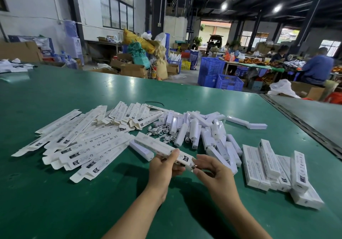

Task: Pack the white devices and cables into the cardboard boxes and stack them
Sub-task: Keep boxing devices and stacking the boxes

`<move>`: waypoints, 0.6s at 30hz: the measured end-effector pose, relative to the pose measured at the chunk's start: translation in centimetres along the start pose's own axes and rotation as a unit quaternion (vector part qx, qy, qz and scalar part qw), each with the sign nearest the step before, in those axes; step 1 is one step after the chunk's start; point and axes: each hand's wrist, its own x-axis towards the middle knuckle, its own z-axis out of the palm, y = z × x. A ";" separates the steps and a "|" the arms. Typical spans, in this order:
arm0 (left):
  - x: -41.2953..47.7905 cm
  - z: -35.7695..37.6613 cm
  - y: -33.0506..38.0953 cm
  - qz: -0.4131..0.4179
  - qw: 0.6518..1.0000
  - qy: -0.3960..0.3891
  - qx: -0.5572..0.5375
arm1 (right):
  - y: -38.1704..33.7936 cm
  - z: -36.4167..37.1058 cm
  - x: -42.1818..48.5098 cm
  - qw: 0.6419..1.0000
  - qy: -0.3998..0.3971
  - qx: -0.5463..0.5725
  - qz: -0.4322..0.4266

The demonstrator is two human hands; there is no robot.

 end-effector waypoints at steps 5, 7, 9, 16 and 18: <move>0.0 -0.1 0.2 -0.033 0.999 -0.019 -0.003 | 0.1 -0.5 0.3 0.997 0.000 0.070 0.019; 0.0 0.0 0.2 -0.033 0.999 -0.023 0.006 | 0.2 -0.5 0.2 0.996 0.014 0.083 0.022; -0.1 0.0 0.2 -0.031 0.999 -0.032 0.019 | 0.3 -0.3 0.2 0.995 0.036 0.087 0.021; -0.4 0.1 0.3 -0.041 0.998 -0.049 0.021 | 0.4 0.2 0.3 0.997 0.064 0.053 0.004; -0.3 0.1 0.4 -0.052 0.997 -0.056 0.019 | 0.3 -0.1 0.3 0.998 0.049 0.045 -0.004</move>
